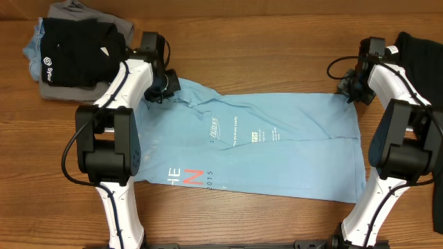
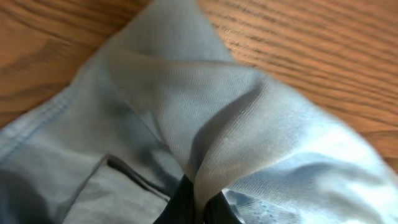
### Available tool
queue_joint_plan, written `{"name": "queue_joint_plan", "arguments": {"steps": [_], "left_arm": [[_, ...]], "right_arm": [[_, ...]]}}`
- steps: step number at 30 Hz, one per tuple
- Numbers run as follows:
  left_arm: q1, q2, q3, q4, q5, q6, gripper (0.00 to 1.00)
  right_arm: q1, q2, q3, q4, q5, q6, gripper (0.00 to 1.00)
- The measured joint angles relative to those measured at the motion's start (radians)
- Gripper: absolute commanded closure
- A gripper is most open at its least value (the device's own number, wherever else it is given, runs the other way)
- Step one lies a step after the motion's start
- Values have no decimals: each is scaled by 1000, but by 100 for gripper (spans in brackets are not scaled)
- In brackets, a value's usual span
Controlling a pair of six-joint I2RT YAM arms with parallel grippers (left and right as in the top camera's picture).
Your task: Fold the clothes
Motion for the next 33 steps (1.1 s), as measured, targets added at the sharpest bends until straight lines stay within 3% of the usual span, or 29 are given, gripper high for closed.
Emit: {"name": "queue_joint_plan", "arguments": {"steps": [16, 26, 33], "left_arm": [[0, 0, 198, -298, -56, 19, 96], [0, -30, 265, -483, -145, 18, 96], [0, -79, 267, -667, -155, 18, 96]], "right_arm": [[-7, 6, 175, -251, 43, 127, 96], [-24, -21, 180, -363, 50, 203, 96], [-24, -89, 180, -509, 49, 343, 96]]}}
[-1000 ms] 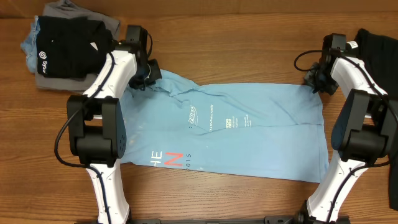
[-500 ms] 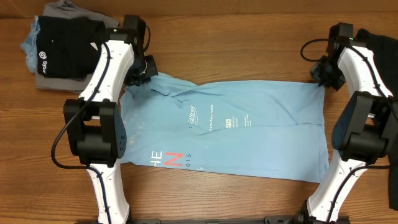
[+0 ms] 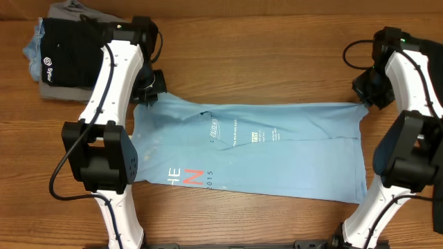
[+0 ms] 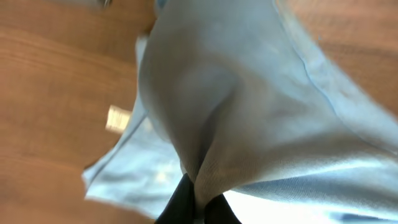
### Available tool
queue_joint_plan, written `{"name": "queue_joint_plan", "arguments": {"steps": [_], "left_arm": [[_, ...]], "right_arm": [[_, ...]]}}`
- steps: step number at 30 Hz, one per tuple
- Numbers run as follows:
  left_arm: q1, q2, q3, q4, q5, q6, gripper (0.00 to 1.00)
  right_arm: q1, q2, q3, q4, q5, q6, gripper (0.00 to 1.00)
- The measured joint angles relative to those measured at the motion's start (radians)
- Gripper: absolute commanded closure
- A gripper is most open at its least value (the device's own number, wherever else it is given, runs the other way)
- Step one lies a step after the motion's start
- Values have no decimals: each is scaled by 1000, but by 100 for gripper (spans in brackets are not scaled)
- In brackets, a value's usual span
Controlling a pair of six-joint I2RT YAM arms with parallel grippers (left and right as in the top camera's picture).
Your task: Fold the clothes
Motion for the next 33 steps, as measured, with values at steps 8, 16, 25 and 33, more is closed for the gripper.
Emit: {"name": "queue_joint_plan", "arguments": {"steps": [8, 16, 25, 33], "left_arm": [[0, -2, -5, -95, -8, 0, 96], [0, -6, -171, -100, -31, -23, 96], [0, -6, -303, -39, -46, -47, 96], [-7, -6, -358, -50, -49, -49, 96]], "right_arm": [[-1, -60, 1, -172, 0, 107, 96], [-1, -132, -57, -219, 0, 134, 96], [-1, -267, -242, -162, 0, 141, 96], [-1, -274, -466, -18, 1, 143, 96]]}}
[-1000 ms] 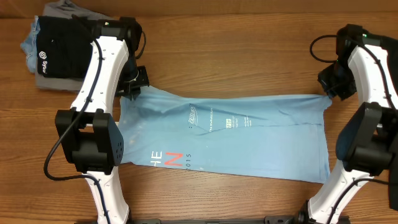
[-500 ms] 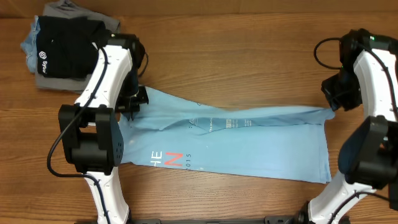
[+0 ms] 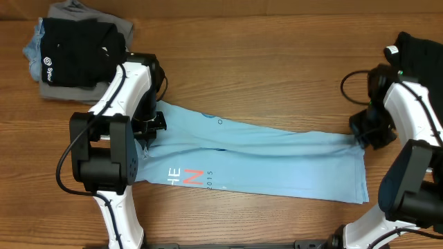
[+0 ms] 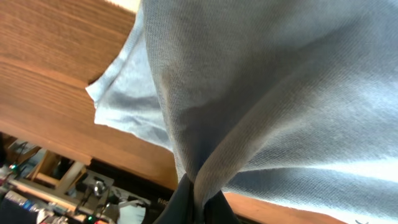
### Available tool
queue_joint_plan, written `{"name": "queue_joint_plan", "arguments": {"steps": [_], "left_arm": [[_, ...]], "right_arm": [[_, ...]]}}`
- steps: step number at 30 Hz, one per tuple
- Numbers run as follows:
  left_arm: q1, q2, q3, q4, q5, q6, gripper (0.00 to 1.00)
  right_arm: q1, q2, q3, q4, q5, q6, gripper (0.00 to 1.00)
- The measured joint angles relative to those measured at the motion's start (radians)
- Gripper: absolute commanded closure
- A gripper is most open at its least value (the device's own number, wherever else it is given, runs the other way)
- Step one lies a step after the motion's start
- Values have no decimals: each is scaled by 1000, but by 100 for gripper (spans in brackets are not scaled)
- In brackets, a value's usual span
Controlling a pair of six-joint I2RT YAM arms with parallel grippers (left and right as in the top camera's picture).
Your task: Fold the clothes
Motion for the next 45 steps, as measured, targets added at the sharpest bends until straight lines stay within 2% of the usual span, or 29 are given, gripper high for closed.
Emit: {"name": "queue_joint_plan", "arguments": {"steps": [6, 9, 11, 16, 18, 23, 32, 34, 35, 36, 38, 40, 41, 42, 43, 45], "left_arm": [[-29, -1, -13, -42, -8, -7, 95], [-48, -1, -40, -51, -17, -18, 86], [-62, -1, -58, -56, -22, -26, 83], [-87, -1, -88, -64, -37, -39, 83], [-87, -2, -93, -66, -45, -51, 83], [-87, -2, -98, -69, -66, -90, 85], [-87, -2, -120, -63, -80, -114, 84], [-87, -2, -137, -55, -87, -116, 81], [-87, -2, -148, -49, -89, -117, 70], [-87, -2, -161, -40, -90, -116, 65], [-87, -2, -180, -27, -94, -127, 65], [-87, -2, -192, -22, -97, -129, 64], [-87, -2, -193, -22, -97, -129, 65], [-87, -2, -196, -19, -97, -129, 64], [-87, -2, -197, -17, -97, -130, 64], [-85, -2, -197, -10, -97, -131, 64]], "right_arm": [[-1, 0, -93, 45, 0, 1, 96], [-1, 0, -99, 48, 0, 1, 96], [-1, 0, -99, 51, 0, 1, 95], [-1, 0, -100, 54, 0, -9, 93], [-1, 0, -106, 56, 0, -15, 96], [-4, 0, -163, 61, 0, 3, 96], [-72, 0, -216, 90, -1, 27, 96], [-83, 0, -216, 96, -1, 26, 96], [-88, 0, -216, 95, -1, 26, 94], [-93, 0, -216, 95, -2, 27, 93], [-99, 0, -216, 95, -2, 23, 93], [-100, 0, -216, 95, -9, 10, 82], [-100, 0, -216, 96, -11, 1, 73], [-100, 0, -216, 101, -16, -9, 53], [-101, 0, -216, 108, -21, -22, 0], [-102, 0, -216, 124, -35, -30, 0]]}}
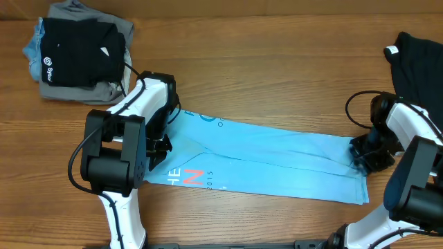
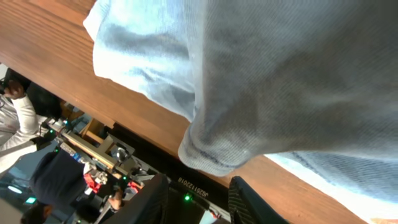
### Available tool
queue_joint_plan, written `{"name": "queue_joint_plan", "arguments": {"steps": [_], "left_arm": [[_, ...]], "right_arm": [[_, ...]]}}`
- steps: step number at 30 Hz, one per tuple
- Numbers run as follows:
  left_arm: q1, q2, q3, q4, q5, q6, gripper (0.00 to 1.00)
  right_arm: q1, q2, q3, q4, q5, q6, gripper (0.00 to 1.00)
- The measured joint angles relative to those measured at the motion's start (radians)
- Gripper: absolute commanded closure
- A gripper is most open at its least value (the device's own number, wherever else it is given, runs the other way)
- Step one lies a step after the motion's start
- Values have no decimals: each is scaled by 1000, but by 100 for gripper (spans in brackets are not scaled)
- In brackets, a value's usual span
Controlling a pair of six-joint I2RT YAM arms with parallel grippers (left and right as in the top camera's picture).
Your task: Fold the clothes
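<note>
A light blue T-shirt (image 1: 270, 155) lies across the wooden table, folded lengthwise into a narrow band with red and white lettering at its near left. My left gripper (image 1: 164, 143) sits at the band's left end. In the left wrist view it (image 2: 199, 202) is open, and a bunched hem of the shirt (image 2: 211, 149) hangs free just above the gap between its fingers (image 2: 152, 199). My right gripper (image 1: 361, 158) is low at the band's right end, touching the cloth; whether it is shut cannot be made out.
A stack of folded clothes (image 1: 76, 52), black on top of grey and blue, sits at the far left. Another black garment (image 1: 419, 52) lies at the far right corner. The table's edge and lab equipment (image 2: 93, 174) show past the left gripper.
My left gripper was shut on the shirt's edge; now it is open and the cloth is out of its jaws. Both grippers are nearer the table's front, and the folded band lies flatter.
Both grippers stood at the far corners of the shirt spread flat, the left one shut on cloth. Then that far edge was stretched straight between them. Then it lay over the near half. Now the shirt is a narrow band and the left gripper is open.
</note>
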Motion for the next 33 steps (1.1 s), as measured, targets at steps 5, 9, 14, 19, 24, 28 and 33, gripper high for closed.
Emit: {"name": "queue_joint_plan", "arguments": {"steps": [5, 9, 14, 19, 24, 28, 33], "left_arm": [[1, 0, 0, 2, 0, 0, 64], [1, 0, 33, -63, 0, -4, 64], [0, -47, 124, -82, -2, -8, 59], [0, -165, 158, 2, 17, -1, 59], [-21, -198, 154, 183, 138, 80, 62], [-56, -197, 95, 273, 214, 112, 71], [-76, -171, 6, 337, 266, 134, 92]], "right_arm": [[-5, 0, 0, 25, -48, -50, 0], [-5, -5, 0, 22, -63, -60, 0], [-5, -47, 23, 3, -74, -71, 0], [-5, -114, 37, 16, -79, -93, 1], [8, -118, 39, 30, -170, -198, 54], [58, -118, 36, 35, -247, -284, 79], [111, -117, -39, 100, -290, -315, 89]]}}
